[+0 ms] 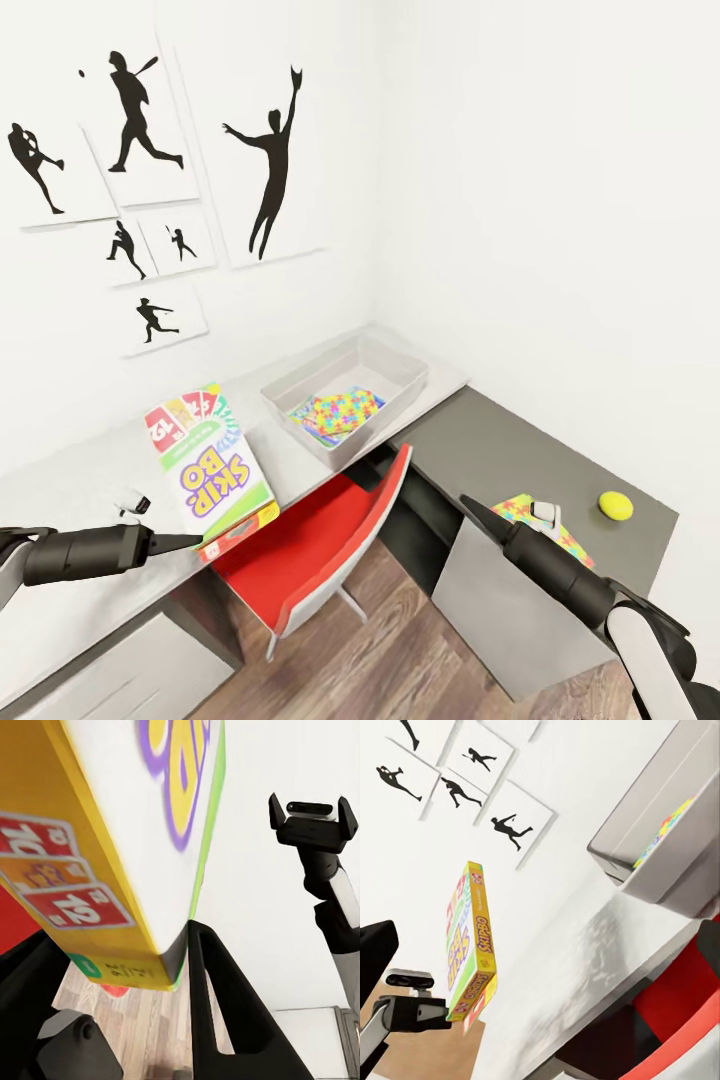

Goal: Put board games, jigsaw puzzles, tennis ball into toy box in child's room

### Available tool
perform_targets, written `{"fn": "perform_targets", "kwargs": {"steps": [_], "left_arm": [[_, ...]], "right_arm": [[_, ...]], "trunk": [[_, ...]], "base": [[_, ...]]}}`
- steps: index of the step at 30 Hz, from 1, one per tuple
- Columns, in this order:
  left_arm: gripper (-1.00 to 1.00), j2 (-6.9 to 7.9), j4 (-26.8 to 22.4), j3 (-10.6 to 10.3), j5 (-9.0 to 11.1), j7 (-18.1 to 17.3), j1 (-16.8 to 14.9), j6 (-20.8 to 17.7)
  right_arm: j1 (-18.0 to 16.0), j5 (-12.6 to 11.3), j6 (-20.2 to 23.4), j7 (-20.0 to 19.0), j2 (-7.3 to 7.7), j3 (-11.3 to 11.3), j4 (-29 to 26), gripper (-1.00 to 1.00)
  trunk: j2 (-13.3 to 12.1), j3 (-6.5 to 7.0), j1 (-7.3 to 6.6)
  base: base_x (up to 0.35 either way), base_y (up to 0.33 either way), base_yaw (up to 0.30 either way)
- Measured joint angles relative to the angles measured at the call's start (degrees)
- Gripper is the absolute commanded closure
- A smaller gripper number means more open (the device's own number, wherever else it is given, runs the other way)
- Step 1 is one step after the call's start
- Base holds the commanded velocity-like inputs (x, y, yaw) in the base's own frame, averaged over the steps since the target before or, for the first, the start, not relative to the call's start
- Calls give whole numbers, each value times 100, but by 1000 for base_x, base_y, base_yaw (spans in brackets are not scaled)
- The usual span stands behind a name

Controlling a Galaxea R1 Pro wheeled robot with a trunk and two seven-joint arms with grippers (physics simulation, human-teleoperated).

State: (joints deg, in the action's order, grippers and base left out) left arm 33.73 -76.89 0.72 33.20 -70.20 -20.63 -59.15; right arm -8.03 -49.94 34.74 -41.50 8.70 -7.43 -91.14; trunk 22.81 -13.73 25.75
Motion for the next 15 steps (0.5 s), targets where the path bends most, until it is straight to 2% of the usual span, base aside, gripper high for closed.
{"fn": "perform_targets", "kwargs": {"steps": [9, 15], "left_arm": [[100, -17, 0, 6, 4, 0, 1, -1], [100, -17, -2, 6, -2, 5, 2, 2]], "right_arm": [[0, 0, 0, 1, 0, 2, 0, -100], [-1, 0, -7, 1, 0, 6, 1, -100]], "trunk": [[0, 76, 0], [0, 129, -2]], "base": [[10, 1, -123], [159, 93, -61]]}}
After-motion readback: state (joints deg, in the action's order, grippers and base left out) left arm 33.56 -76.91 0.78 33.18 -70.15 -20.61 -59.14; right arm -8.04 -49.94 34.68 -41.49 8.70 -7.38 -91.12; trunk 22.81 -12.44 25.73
